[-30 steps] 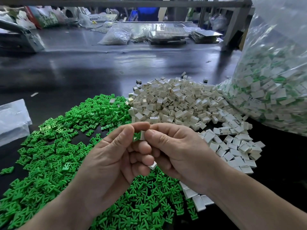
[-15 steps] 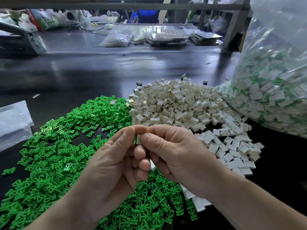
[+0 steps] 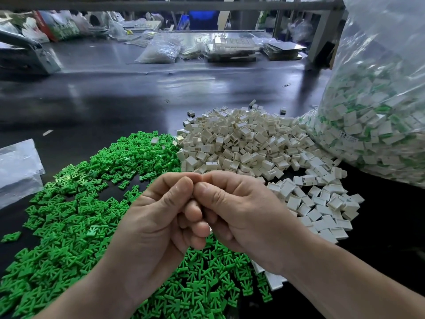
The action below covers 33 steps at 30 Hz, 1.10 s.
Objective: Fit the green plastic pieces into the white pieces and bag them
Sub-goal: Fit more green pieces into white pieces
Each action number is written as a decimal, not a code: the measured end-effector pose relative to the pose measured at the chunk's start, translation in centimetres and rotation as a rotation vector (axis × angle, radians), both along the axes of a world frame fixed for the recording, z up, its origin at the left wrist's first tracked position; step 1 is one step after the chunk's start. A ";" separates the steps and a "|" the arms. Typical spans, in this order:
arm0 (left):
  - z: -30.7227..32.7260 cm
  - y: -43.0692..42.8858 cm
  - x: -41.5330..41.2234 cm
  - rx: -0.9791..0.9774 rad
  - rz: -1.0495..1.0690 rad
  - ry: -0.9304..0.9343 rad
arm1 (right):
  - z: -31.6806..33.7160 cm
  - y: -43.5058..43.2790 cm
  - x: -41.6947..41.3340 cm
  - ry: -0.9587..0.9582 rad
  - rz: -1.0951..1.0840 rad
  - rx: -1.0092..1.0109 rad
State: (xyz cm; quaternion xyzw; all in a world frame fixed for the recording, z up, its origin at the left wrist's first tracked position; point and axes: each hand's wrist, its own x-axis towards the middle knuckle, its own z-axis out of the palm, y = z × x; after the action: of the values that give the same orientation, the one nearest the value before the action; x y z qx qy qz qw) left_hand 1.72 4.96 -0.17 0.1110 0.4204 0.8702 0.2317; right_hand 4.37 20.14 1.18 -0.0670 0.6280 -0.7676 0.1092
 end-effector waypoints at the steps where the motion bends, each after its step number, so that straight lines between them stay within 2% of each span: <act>1: 0.0 0.0 0.0 0.007 0.001 0.017 | 0.0 0.0 0.0 0.012 0.005 -0.007; 5: 0.1 -0.4 -0.1 0.028 -0.048 0.050 | -0.1 0.2 -0.1 0.017 0.027 -0.035; 9: 0.4 -1.0 -0.8 -0.144 0.040 0.100 | -0.4 0.3 -0.4 -0.056 0.032 -0.160; 11: 0.4 -1.3 -1.1 -0.430 0.201 0.257 | -0.1 0.9 -0.8 -0.092 0.050 -0.358; 13: -0.2 -1.9 -1.3 -0.890 0.367 0.555 | 0.1 1.7 -1.3 -0.120 0.047 -0.548; 14: -0.6 -2.1 -1.3 -1.104 0.381 0.723 | 0.1 2.0 -1.4 -0.142 0.027 -0.594; 16: -1.1 -2.2 -1.1 -1.392 0.292 0.955 | 0.0 2.2 -1.7 -0.200 -0.027 -0.599; 18: -1.3 -1.8 -0.9 -1.522 0.228 1.058 | -0.1 2.4 -1.8 -0.244 -0.060 -0.519; 22: -0.9 -1.3 -0.7 -1.618 0.245 1.218 | -0.3 2.6 -1.7 -0.182 -0.115 -0.224; 24: -1.0 -0.9 -0.5 -1.640 0.242 1.259 | -0.2 2.6 -1.6 -0.147 -0.137 -0.170; 30: -0.9 -0.4 -0.5 -1.538 0.307 1.185 | -0.3 2.2 -1.5 -0.108 -0.165 -0.047; 33: -0.9 -0.7 -0.7 -1.584 0.255 1.175 | -0.4 2.3 -1.5 -0.092 -0.173 0.006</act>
State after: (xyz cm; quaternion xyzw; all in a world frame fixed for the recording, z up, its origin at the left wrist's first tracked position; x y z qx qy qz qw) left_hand 1.01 4.27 -1.10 0.2914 0.9370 0.1635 -0.1015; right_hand 2.87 22.40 0.81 0.0229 0.6279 -0.7747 0.0714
